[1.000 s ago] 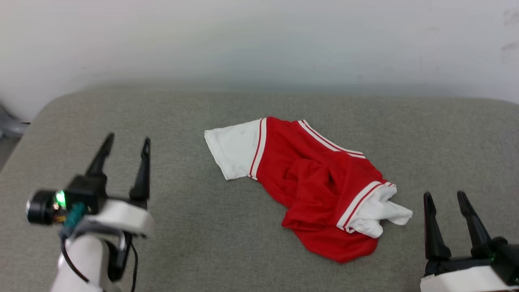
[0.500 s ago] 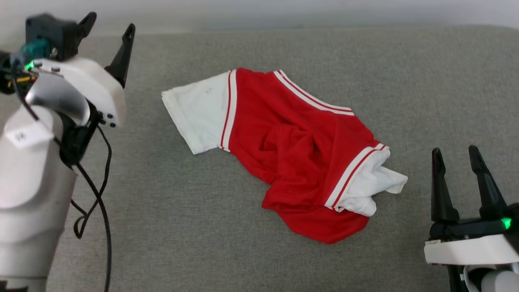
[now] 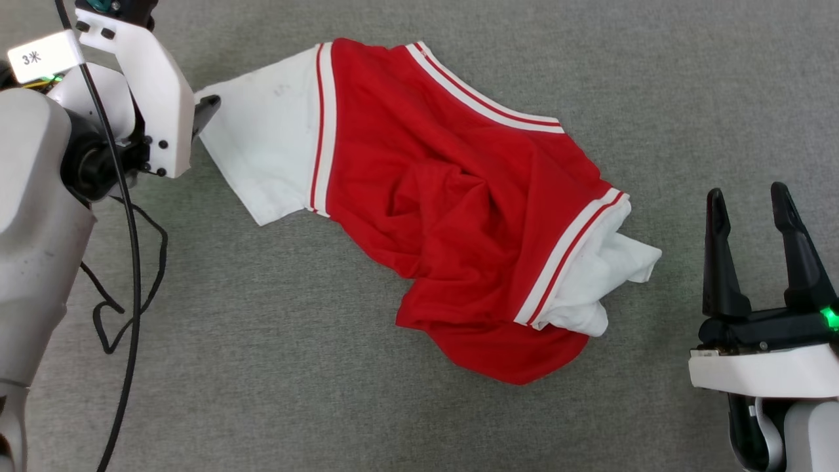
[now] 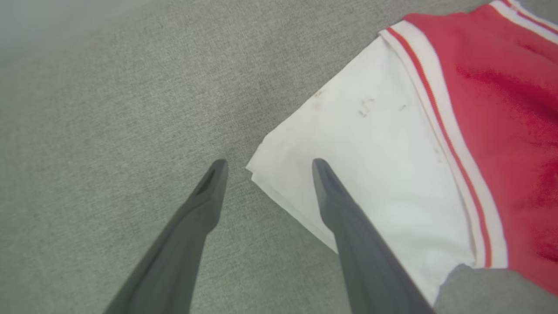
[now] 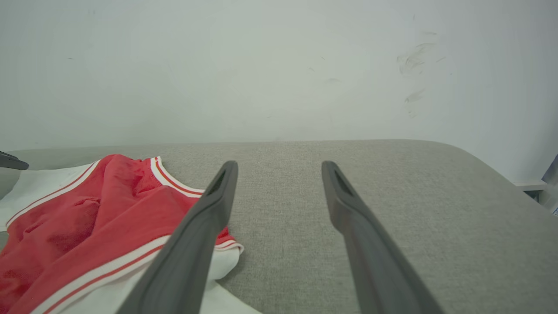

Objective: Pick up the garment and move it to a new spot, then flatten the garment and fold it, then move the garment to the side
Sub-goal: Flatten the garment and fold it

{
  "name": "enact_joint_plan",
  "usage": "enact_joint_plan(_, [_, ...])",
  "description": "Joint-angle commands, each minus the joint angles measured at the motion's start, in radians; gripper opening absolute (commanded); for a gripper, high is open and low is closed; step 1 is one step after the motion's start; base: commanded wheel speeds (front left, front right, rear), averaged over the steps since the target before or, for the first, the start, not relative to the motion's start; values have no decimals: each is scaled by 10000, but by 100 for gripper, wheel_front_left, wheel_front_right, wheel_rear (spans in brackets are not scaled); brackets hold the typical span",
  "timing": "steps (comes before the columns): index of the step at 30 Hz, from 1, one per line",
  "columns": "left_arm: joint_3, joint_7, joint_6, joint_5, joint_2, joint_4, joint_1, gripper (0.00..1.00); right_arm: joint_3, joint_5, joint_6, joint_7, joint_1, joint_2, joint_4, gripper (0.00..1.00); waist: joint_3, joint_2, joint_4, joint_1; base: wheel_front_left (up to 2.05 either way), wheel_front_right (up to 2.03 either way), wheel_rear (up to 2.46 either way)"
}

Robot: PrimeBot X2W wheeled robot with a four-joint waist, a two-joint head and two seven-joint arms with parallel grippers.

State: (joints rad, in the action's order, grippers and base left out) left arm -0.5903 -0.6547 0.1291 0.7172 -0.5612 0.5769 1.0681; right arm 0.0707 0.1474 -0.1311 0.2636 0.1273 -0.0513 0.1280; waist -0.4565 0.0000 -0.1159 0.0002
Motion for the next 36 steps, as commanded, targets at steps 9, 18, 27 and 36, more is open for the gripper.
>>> enact_joint_plan(9, [-1426,-1549,4,834,-389,830,143,100,-39,83,7,17,382,21,153,100,-544,0,-422,-2,0,0,0])
enact_joint_plan(18, [-1890,-129,-12,1058,-889,959,253,0,230,55,7,17,368,21,117,100,-161,0,-257,-2,0,0,0])
enact_joint_plan(27, [-1936,1894,-11,1327,-1164,1070,-108,0,1025,-629,8,17,-39,18,2,100,1105,0,397,-2,0,0,0])
enact_joint_plan(36, [-1942,2924,-10,1564,-1469,1234,-975,0,996,-1582,8,17,154,2,-127,100,2051,0,949,-2,0,0,0])
